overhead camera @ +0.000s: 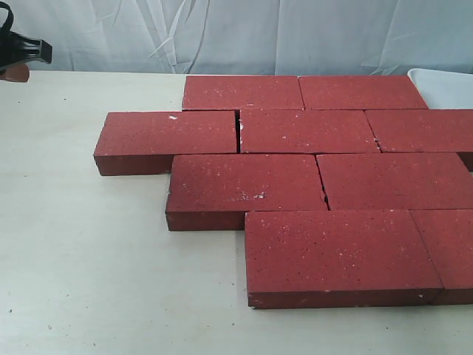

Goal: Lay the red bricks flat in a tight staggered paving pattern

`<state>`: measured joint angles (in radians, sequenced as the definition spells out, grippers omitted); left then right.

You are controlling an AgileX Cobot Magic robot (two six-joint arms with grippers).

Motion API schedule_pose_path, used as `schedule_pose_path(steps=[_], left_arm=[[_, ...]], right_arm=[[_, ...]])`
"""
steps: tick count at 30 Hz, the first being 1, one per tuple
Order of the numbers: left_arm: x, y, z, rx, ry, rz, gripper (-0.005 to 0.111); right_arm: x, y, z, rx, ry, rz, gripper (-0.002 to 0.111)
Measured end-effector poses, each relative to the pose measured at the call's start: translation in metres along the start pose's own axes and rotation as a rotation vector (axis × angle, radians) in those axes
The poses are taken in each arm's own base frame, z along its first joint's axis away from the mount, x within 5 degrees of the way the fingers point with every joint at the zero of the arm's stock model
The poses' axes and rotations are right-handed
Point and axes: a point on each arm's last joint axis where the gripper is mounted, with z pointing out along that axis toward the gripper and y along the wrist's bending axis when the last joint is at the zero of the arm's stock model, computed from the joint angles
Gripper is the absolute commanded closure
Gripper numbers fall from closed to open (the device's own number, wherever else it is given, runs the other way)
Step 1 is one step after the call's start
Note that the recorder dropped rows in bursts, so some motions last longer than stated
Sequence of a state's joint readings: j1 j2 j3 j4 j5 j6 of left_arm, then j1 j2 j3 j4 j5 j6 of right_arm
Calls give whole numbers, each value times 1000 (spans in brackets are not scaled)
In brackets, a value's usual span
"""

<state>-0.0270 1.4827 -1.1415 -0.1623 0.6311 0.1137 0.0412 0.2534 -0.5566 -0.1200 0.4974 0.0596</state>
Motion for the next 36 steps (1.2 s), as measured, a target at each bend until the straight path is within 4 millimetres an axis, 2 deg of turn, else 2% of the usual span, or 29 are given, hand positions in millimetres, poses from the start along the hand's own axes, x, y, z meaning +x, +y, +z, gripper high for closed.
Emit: schedule_pose_path(steps=[7, 13, 36], left_arm=[[0, 0, 0, 0, 0, 0, 107], [0, 0, 0, 0, 0, 0, 107], [0, 0, 0, 0, -2, 0, 107]], right_arm=[[10, 0, 6, 6, 14, -21, 109], [36, 3, 18, -1, 33, -44, 109], [40, 3, 17, -2, 58, -33, 109]])
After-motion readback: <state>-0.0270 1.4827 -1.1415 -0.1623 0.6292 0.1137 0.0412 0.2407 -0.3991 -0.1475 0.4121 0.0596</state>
